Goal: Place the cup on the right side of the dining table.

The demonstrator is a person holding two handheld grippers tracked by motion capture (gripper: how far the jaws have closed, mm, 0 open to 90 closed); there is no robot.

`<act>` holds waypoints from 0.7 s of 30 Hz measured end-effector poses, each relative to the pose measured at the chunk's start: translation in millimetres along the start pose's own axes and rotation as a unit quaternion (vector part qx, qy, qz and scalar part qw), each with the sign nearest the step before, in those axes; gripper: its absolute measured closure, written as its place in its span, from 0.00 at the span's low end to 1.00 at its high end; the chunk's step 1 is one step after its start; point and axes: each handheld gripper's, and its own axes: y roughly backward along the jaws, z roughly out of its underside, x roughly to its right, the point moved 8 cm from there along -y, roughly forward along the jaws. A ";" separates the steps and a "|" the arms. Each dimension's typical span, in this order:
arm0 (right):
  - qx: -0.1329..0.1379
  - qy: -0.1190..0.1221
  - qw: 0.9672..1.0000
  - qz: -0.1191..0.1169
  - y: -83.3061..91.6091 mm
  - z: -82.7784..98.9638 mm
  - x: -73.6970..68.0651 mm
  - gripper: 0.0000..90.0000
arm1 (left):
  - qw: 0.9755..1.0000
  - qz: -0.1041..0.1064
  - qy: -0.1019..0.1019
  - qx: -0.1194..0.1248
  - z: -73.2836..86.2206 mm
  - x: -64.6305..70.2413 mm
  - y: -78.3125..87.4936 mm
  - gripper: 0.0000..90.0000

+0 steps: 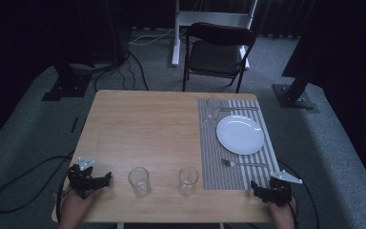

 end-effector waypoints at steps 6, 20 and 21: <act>0.013 0.009 1.000 -0.027 2.8 3.8 2.3 0.14 | 1.000 0.000 0.000 0.000 0.0 0.0 0.0 0.01; 0.019 -0.005 0.999 -0.032 -1.2 9.8 3.2 0.14 | 1.000 0.000 0.000 0.000 0.0 0.0 0.0 0.01; 0.019 -0.006 0.999 -0.032 -1.3 9.9 3.3 0.14 | 1.000 0.000 0.000 0.000 0.0 0.0 0.0 0.01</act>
